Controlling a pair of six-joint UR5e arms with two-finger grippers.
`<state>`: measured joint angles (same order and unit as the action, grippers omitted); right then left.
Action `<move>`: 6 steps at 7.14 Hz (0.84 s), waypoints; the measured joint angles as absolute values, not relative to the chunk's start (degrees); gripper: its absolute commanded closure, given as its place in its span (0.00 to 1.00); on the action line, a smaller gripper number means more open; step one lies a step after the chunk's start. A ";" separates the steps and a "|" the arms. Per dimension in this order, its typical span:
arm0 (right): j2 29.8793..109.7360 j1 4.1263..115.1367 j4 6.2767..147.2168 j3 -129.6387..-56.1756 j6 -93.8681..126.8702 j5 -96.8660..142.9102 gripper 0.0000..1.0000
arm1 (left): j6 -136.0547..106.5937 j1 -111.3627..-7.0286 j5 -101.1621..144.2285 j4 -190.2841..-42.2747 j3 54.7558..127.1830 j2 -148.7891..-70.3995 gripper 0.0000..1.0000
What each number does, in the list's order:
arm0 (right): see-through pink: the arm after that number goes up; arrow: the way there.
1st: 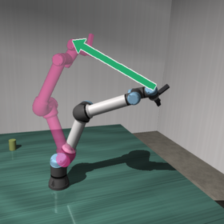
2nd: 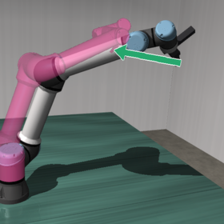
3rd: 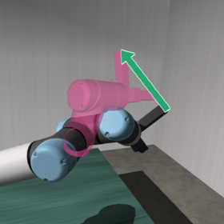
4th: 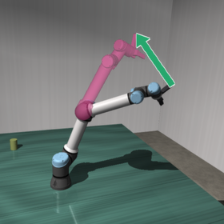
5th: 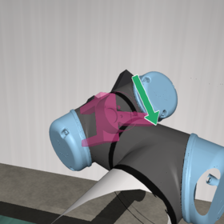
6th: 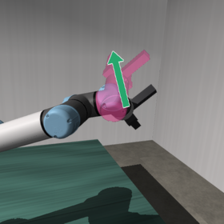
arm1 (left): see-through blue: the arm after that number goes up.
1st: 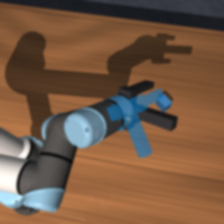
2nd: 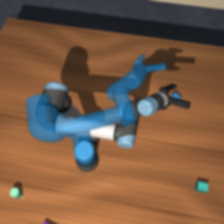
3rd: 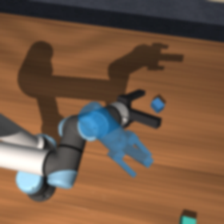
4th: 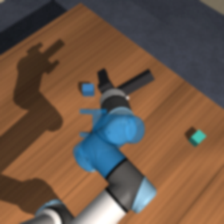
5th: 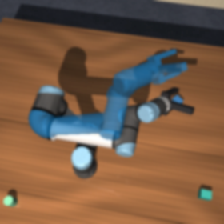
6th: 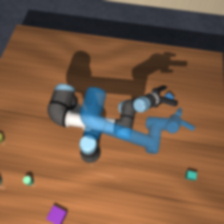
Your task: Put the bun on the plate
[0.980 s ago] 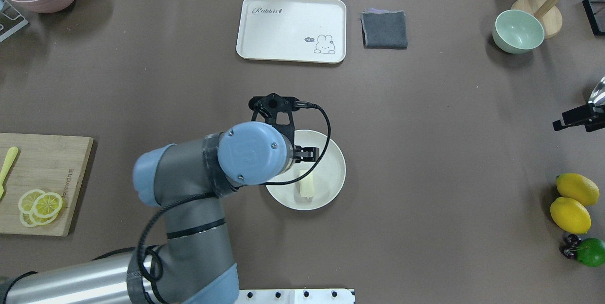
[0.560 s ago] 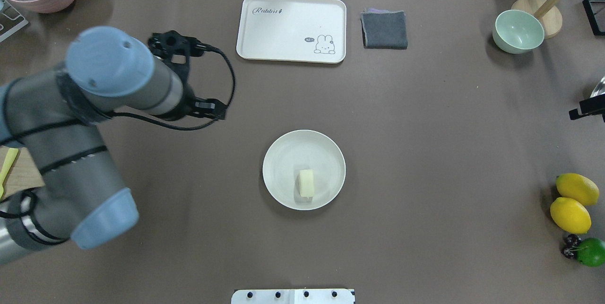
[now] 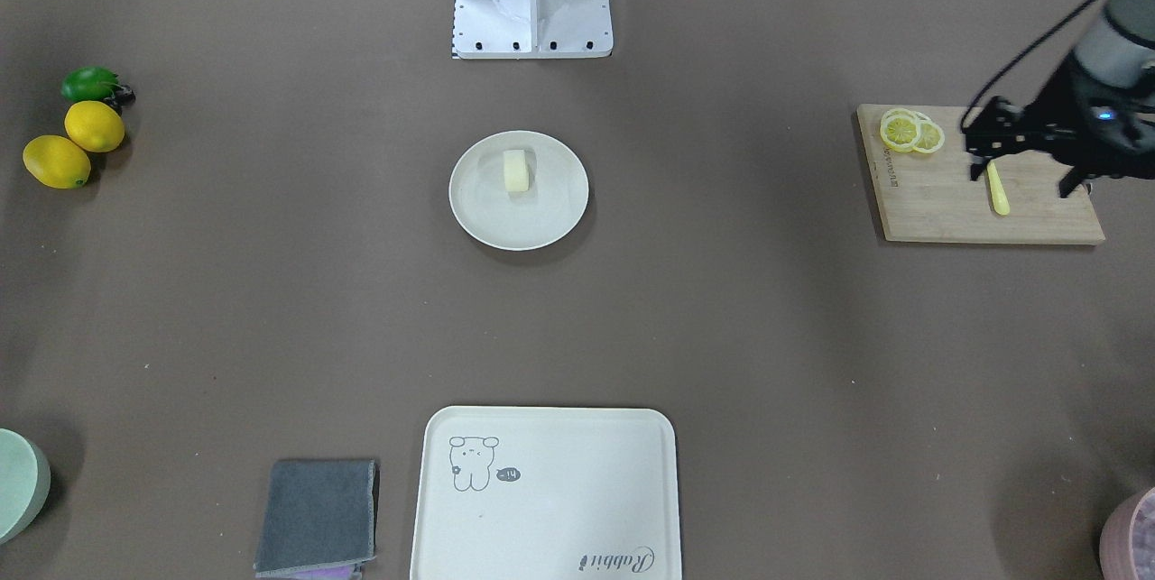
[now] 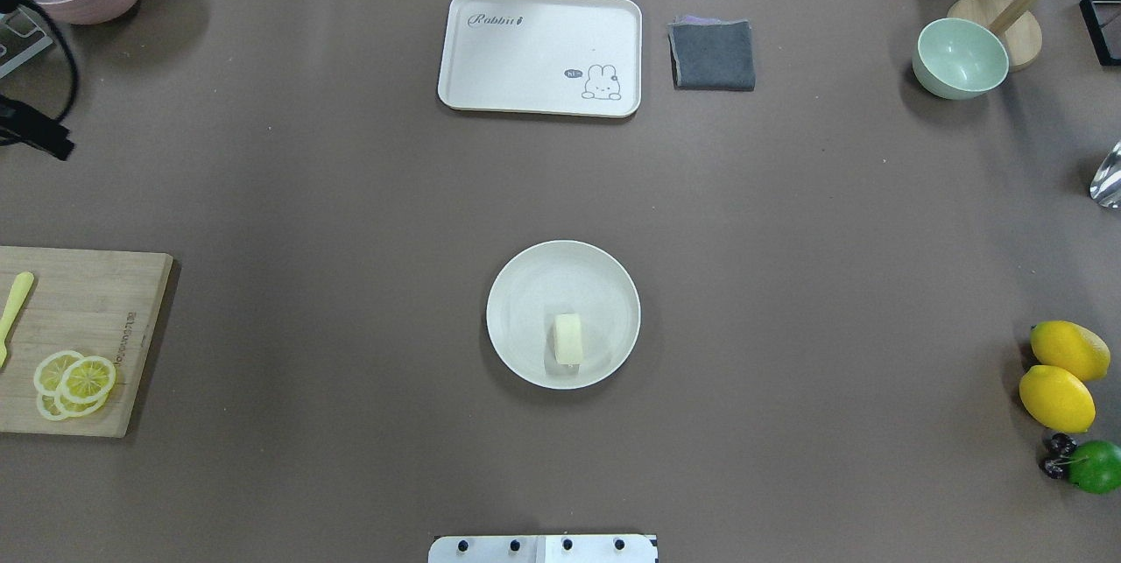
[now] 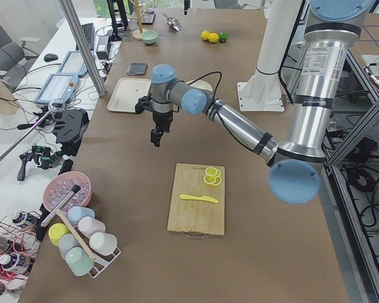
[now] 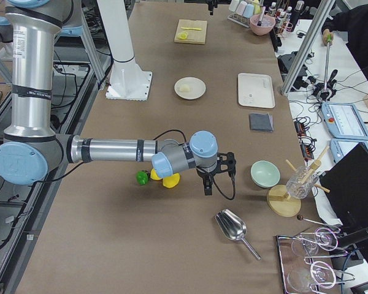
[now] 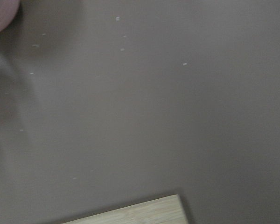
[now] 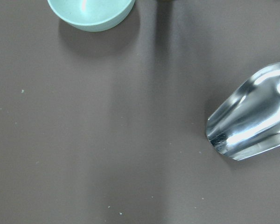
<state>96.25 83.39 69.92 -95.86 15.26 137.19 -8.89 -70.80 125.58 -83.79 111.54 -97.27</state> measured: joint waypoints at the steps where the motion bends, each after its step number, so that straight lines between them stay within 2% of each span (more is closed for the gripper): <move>1: 96.13 85.33 72.71 -95.97 11.37 137.19 0.00 | -1.31 -76.88 129.59 -83.77 107.00 -95.90 0.02; 4: 93.62 89.32 81.22 -96.17 2.86 137.06 0.00 | 5.84 -86.89 133.77 -83.73 102.32 -90.64 0.02; 6: 91.94 92.02 87.54 -96.28 -3.57 137.00 0.00 | 5.99 -88.58 134.06 -83.58 101.08 -88.58 0.02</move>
